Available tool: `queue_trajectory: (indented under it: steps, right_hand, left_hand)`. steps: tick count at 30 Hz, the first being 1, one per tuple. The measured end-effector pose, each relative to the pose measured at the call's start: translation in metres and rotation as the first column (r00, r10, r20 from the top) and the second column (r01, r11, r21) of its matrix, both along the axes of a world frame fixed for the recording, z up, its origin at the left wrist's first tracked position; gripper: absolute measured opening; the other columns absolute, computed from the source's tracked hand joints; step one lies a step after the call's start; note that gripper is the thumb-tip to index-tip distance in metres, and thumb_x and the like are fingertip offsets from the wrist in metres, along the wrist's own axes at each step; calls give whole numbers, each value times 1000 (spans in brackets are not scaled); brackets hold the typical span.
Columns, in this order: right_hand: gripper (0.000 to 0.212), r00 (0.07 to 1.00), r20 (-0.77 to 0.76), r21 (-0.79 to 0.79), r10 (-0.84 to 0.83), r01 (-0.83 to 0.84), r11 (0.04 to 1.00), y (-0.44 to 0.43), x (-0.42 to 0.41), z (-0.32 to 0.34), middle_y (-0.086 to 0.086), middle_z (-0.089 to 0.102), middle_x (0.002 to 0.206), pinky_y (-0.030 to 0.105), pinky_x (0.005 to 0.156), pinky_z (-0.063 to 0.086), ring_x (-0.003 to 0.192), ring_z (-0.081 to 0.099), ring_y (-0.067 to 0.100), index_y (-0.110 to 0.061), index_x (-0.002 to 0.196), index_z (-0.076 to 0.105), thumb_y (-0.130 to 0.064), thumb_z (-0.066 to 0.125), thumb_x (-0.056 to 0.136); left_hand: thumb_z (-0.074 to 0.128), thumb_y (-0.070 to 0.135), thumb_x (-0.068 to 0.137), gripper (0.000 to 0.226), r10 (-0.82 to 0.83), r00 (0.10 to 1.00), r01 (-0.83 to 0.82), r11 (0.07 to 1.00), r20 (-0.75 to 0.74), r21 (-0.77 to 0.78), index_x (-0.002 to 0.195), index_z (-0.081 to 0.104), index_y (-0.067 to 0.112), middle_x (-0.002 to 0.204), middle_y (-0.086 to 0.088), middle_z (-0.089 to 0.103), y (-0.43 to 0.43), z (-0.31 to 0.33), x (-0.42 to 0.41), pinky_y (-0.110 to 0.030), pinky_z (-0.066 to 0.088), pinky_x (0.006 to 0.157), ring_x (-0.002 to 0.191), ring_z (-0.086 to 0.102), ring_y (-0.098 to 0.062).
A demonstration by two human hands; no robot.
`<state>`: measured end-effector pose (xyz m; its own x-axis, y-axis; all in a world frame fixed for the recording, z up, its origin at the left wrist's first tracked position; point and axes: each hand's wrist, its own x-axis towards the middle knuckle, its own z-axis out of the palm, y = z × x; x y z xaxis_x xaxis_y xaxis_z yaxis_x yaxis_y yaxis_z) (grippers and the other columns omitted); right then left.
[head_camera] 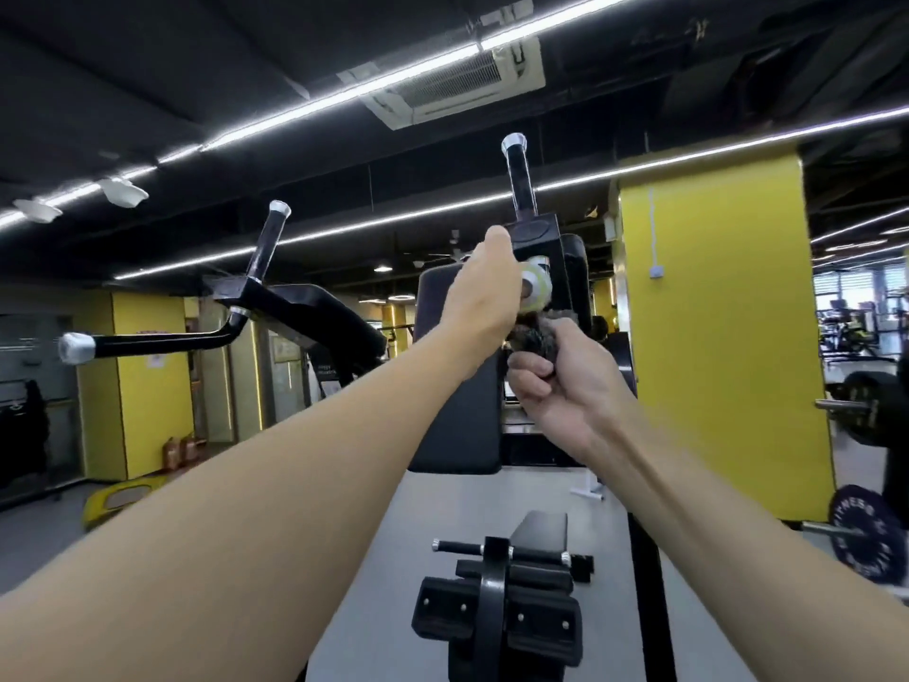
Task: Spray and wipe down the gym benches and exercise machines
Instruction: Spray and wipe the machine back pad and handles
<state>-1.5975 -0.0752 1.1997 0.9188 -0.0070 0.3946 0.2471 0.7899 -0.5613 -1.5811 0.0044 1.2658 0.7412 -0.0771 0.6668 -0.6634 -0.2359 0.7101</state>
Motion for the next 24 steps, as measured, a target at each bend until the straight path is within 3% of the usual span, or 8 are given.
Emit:
queue_trajectory:
  steps: [2, 5, 9, 12, 13, 18, 21, 24]
  right_hand:
    - [20, 997, 56, -132, -57, 64, 989, 16, -12, -6, 3, 57, 68, 19, 32, 24, 41, 29, 8, -9, 98, 52, -8, 33, 100]
    - [20, 954, 49, -444, -295, 285, 850, 64, -14, -33, 6, 61, 75, 23, 41, 39, 48, 45, 14, -12, 102, 57, -14, 38, 98]
    - [25, 807, 232, -784, -543, 486, 386, 125, 2, -103, 0, 66, 110, 40, 88, 54, 105, 63, 20, -26, 116, 60, -24, 41, 99]
    - [28, 740, 383, -921, -553, 351, -170, 152, 21, -158, 6, 51, 121, 49, 100, 42, 119, 48, 31, -29, 117, 57, -39, 45, 94]
    - [28, 788, 348, -937, -508, 283, -203, 159, 26, -179, 7, 49, 122, 49, 101, 40, 120, 46, 31, -28, 114, 58, -42, 46, 92]
    - [14, 931, -31, -981, -364, 41, 189, 188, 44, -282, 4, 62, 106, 15, 72, 44, 89, 57, 8, -29, 111, 57, -24, 49, 101]
    - [36, 890, -159, -980, -428, -89, 179, 194, 86, -376, 5, 56, 116, 23, 71, 40, 89, 54, 11, -16, 136, 49, -24, 48, 101]
    - [28, 828, -307, -951, -470, -278, 133, 191, 117, -482, 5, 55, 97, 23, 59, 37, 71, 49, 11, -6, 124, 56, -15, 51, 98]
  left_hand:
    - [24, 46, 102, 48, -133, 957, 108, 988, -258, -108, 91, 56, 12, 87, -8, 62, 27, -34, -5, -39, 46, 81, 85, 57, -23]
    - [38, 55, 91, 49, -401, 687, 313, 916, -605, -252, 91, 65, 14, 80, -9, 68, 80, -81, -1, -56, 51, 92, 74, 64, -26]
    - [38, 47, 89, 48, -578, 467, 386, 814, -669, -434, 86, 73, 15, 98, -8, 73, 140, -140, 9, -46, 56, 80, 88, 69, -29]
    - [43, 39, 97, 38, -519, 444, 245, 854, -731, -458, 78, 64, 14, 80, -5, 67, 179, -195, 19, -32, 57, 63, 65, 66, -21]
    - [45, 37, 98, 34, -490, 435, 190, 870, -755, -456, 79, 61, 14, 78, -4, 64, 191, -217, 26, -30, 55, 62, 65, 63, -19]
    - [57, 24, 92, 8, -310, 353, -28, 940, -883, -341, 91, 59, 16, 85, -7, 65, 238, -340, 71, -25, 44, 54, 67, 56, -18]
    - [62, 18, 90, 7, -112, 321, -139, 977, -940, -163, 91, 56, 14, 79, -10, 60, 252, -422, 98, -28, 45, 54, 66, 55, -21]
    - [61, 14, 92, 4, 23, 320, -140, 990, -947, -23, 94, 59, 17, 75, -8, 59, 258, -500, 115, -28, 46, 55, 60, 54, -21]
